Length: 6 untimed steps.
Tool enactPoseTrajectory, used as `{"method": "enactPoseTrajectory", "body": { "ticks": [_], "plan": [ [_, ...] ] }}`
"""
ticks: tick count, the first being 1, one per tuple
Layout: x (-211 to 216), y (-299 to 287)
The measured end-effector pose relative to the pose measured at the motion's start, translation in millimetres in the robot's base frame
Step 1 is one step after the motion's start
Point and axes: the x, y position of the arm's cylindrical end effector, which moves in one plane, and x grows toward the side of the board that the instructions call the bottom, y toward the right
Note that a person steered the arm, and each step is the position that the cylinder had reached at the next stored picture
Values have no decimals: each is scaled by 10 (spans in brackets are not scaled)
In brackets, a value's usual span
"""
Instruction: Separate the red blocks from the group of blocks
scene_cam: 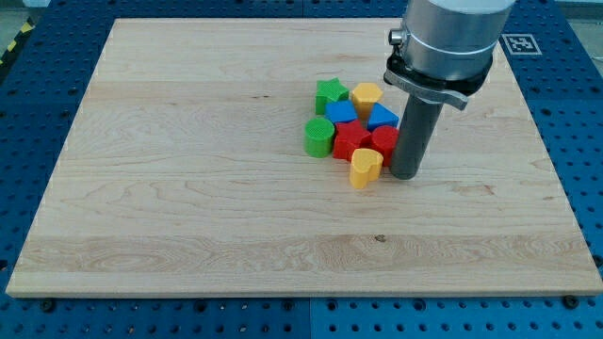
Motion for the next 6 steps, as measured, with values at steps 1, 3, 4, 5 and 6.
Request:
{"method": "enactPoseTrajectory", "body": {
  "ticks": [1,3,4,5,6],
  "plan": [
    [-1,57],
    [-256,410],
    [-313,156],
    [-314,-236],
    [-368,-500]
  ]
}}
